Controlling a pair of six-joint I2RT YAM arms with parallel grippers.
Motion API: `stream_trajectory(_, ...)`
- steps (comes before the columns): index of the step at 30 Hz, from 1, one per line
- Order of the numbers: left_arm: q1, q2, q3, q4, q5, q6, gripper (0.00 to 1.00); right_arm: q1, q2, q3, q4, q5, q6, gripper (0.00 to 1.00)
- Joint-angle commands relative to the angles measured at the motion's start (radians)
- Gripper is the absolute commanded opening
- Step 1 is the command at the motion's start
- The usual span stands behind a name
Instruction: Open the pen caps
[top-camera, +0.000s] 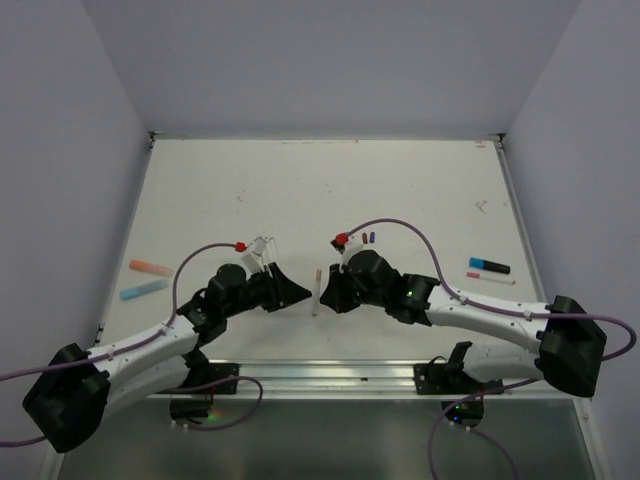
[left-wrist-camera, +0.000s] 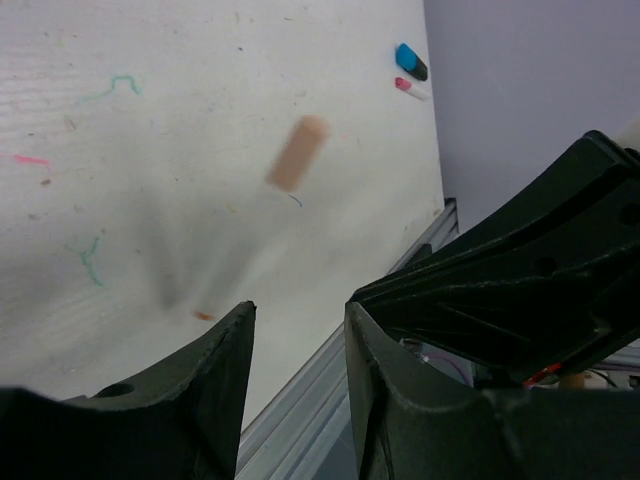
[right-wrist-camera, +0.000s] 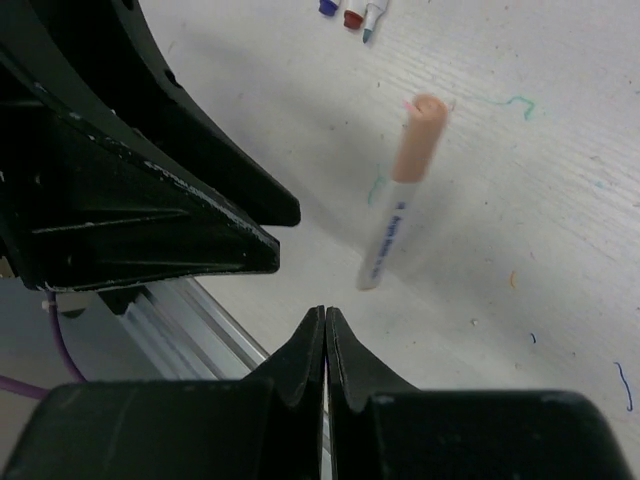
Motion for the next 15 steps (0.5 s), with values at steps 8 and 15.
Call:
stream_trajectory(8, 0.0, -0.01, -0.011, 0.109, -0.003, -0.024, 0.43, -0.01, 0.018, 0.032, -0.013, 0.028, 0.02, 0.0)
stream_trajectory(15, -0.011, 0.135, 0.165, -0.189, -0.095, 0.133, 0.42, -0.04, -0.026, 0.044, -0.114, 0.157, 0.048, 0.34)
